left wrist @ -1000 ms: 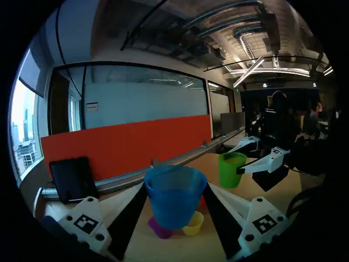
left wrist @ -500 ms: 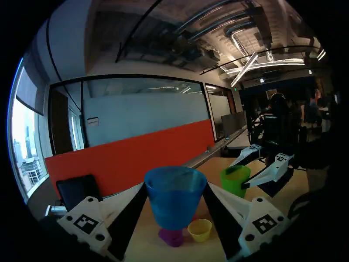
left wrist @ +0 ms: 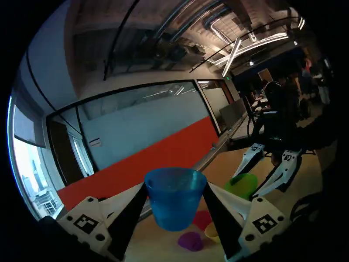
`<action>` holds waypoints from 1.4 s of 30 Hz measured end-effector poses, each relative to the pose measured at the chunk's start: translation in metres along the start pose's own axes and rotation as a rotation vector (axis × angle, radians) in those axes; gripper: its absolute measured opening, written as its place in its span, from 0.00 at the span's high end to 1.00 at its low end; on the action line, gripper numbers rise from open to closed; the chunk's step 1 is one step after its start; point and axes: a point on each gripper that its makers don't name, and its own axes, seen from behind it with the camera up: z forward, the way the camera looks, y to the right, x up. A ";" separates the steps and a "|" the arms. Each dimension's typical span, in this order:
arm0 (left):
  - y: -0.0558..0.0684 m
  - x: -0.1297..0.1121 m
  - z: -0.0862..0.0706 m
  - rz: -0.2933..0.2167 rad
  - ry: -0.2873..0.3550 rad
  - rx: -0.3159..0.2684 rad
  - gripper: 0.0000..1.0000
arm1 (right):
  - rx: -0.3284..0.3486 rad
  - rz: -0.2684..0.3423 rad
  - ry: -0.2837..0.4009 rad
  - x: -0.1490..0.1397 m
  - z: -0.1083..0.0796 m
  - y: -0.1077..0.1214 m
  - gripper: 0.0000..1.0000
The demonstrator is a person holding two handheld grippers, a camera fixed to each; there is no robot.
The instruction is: Pour water
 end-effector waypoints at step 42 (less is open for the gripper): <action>0.009 0.037 0.020 0.534 -0.002 0.039 0.14 | 0.092 0.024 0.007 -0.010 0.028 -0.037 0.07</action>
